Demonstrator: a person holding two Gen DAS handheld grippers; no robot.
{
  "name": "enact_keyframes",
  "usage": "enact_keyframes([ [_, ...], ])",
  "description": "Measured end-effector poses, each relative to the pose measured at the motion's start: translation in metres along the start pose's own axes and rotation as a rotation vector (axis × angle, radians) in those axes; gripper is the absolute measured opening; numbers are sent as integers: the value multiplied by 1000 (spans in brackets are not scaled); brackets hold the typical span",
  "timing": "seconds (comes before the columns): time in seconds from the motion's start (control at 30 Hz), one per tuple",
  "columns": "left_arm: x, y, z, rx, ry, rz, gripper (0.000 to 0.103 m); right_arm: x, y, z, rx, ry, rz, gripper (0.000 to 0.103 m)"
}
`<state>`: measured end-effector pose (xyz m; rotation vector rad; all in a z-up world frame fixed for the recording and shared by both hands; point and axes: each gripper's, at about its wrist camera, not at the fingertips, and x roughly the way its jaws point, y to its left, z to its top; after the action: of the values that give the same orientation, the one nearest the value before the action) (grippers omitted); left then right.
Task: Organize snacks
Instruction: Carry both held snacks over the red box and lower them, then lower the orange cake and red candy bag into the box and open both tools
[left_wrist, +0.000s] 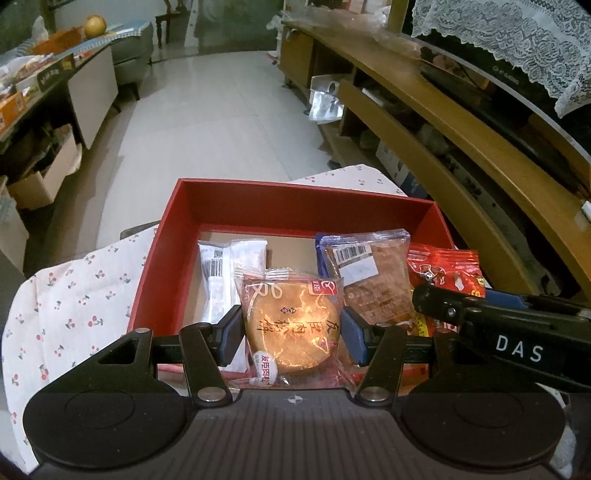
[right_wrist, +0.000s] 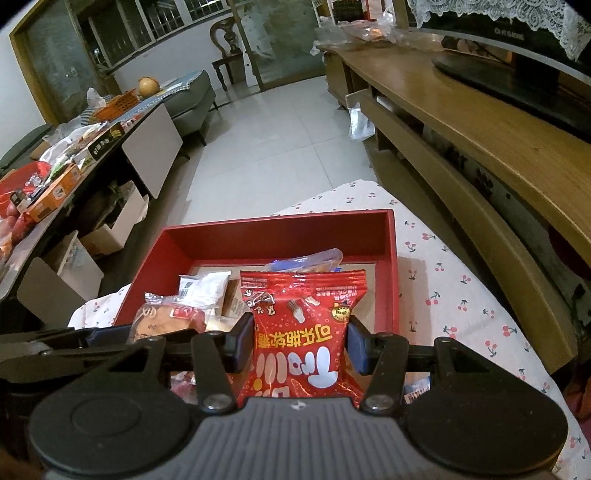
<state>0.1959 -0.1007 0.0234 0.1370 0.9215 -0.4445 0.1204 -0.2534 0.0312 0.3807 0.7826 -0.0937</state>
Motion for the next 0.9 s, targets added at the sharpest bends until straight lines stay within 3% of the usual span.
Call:
enact_keyframes([
  [0.9, 38, 1, 6, 8, 31, 71, 63, 40, -5, 6, -16, 38, -44, 60],
])
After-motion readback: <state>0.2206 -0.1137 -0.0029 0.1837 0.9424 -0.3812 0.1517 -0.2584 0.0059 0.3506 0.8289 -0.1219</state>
